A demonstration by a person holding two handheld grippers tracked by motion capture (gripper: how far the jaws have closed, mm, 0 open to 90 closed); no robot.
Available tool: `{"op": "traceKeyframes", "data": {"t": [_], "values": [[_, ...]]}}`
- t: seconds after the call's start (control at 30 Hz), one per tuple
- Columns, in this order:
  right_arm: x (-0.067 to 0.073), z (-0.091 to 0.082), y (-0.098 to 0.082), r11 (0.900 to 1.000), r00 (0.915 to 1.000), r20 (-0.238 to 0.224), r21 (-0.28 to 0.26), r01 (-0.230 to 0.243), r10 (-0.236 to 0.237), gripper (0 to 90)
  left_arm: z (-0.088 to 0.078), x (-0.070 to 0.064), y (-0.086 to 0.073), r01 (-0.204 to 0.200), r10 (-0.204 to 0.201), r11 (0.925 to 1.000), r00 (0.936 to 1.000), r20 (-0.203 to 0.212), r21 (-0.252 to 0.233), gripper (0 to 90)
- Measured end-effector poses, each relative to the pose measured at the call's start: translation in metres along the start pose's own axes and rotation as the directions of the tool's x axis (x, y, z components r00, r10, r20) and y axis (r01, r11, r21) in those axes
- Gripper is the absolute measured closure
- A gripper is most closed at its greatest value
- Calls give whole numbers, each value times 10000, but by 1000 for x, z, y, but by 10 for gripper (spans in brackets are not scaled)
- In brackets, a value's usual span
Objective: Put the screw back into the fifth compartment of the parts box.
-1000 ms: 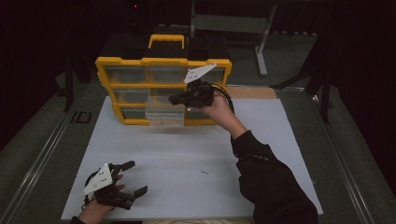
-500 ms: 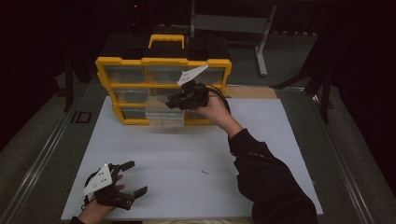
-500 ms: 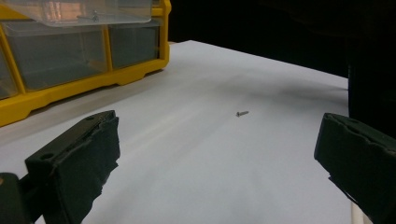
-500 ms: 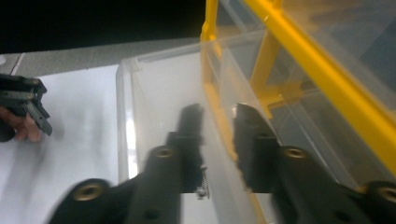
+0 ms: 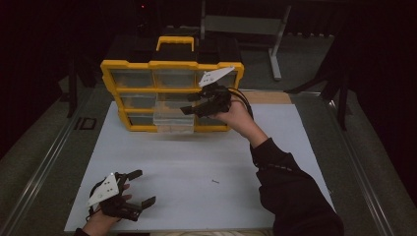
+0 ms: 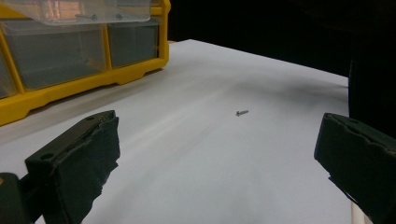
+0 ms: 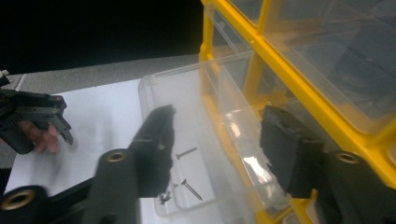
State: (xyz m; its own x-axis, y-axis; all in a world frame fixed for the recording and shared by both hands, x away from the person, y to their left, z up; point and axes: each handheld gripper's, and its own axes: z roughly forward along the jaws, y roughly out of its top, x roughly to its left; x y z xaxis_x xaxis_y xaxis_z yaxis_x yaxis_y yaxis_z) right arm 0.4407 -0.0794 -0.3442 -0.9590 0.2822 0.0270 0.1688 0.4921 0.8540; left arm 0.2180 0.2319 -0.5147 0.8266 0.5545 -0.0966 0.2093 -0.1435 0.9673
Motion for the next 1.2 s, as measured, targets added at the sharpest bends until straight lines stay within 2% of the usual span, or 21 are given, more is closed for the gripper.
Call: {"op": "traceKeyframes", "data": {"t": [0.17, 0.37, 0.67, 0.93, 0.97, 1.07, 1.1, 1.2], "values": [[-3, -8, -7, 9991, 9991, -63, -102, -420, 419, 314, 0, 0, 0, -18, 18, 10000, 10000, 20, 26, 13], [-2, -15, -17, 9979, 9979, -116, -139, -635, 633, 235, 0, 0, 0, -3, 3, 10000, 10000, 14, 27, 13], [3, -33, -32, 9968, 9977, -121, -438, -674, 669, 215, 0, 0, 0, 10, -10, 10000, 10000, 22, 28, 13], [17, -44, -54, 9960, 9978, -169, -610, -647, 638, 218, 1, -1, 0, 1, -1, 10000, 10000, 28, 34, 14], [23, -44, -64, 9970, 9981, -167, -488, -606, 599, 223, 1, 0, 0, 16, -16, 10000, 10000, 25, 23, 13], [26, -44, -72, 9967, 9977, -222, -483, -657, 647, 228, 1, -1, 0, 0, 0, 10000, 10000, 28, 17, 13], [29, -44, -82, 9966, 9973, -244, -425, -701, 691, 228, 1, -1, 0, 5, -5, 10000, 10000, 28, 14, 13], [32, -45, -93, 9960, 9965, -318, -427, -780, 767, 232, 1, -1, 0, -18, 18, 10000, 10000, 28, 35, 13]]}}
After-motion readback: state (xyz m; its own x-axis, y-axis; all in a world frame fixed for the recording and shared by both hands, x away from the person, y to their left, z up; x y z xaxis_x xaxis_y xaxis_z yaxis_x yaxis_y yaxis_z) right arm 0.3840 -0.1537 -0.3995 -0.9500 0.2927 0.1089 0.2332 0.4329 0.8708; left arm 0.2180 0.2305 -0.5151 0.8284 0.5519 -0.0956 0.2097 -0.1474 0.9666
